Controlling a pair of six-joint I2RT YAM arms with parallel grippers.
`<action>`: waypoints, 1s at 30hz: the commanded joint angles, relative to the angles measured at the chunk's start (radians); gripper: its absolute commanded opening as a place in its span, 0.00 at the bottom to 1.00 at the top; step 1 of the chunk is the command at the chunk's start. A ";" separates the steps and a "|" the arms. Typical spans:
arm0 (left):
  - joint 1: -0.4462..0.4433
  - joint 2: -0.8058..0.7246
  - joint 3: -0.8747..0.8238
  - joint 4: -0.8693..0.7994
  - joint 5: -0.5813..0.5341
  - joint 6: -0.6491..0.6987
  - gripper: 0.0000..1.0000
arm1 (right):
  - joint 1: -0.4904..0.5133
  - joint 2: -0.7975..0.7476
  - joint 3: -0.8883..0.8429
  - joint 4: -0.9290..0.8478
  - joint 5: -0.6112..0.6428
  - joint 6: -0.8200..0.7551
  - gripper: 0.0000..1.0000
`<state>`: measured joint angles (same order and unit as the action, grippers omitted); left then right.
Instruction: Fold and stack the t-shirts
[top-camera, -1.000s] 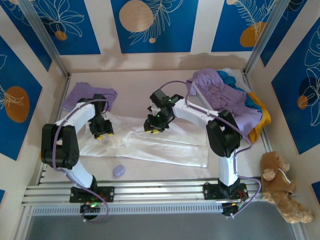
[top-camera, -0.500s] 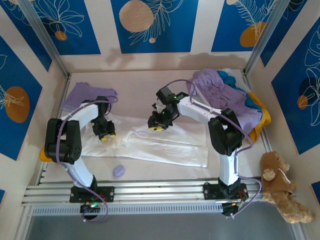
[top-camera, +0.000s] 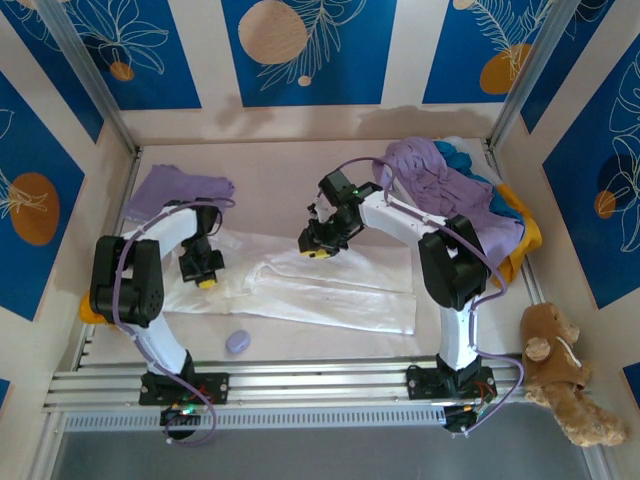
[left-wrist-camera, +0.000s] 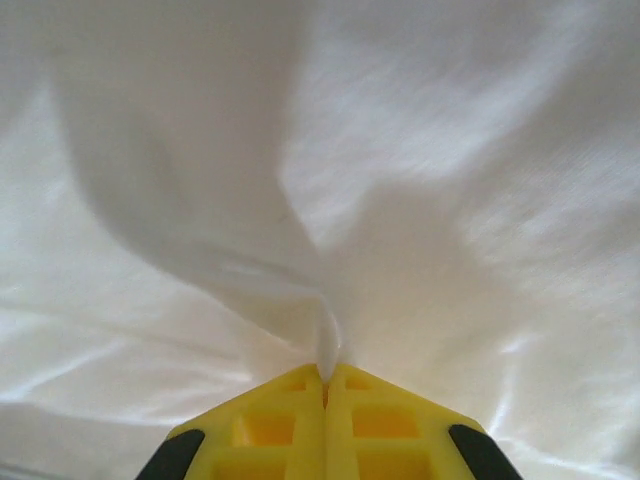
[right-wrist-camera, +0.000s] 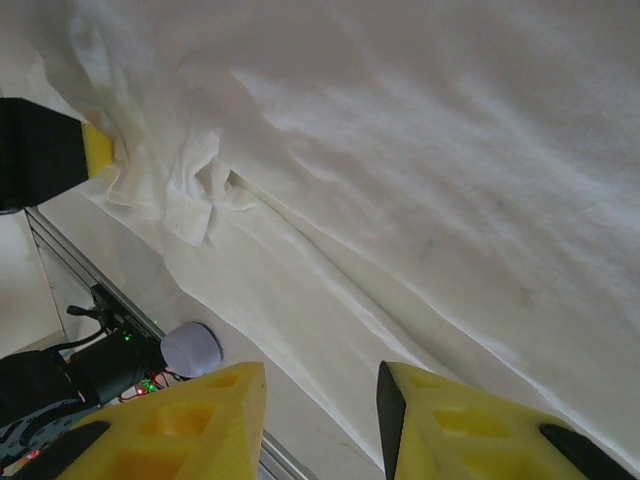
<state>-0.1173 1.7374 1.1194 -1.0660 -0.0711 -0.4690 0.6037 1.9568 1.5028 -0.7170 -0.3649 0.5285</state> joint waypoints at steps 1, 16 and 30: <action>0.040 -0.039 -0.002 -0.128 -0.069 0.012 0.02 | 0.004 0.009 -0.014 0.004 -0.044 -0.017 0.37; 0.119 0.005 -0.026 -0.169 -0.074 0.045 0.44 | 0.002 -0.018 -0.009 -0.027 -0.040 -0.035 0.36; -0.081 -0.175 0.016 0.086 0.183 -0.046 0.34 | -0.009 -0.136 -0.134 -0.073 0.033 -0.004 0.36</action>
<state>-0.1555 1.5097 1.1282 -1.0538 0.0109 -0.4744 0.6033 1.8664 1.3972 -0.7479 -0.3515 0.5152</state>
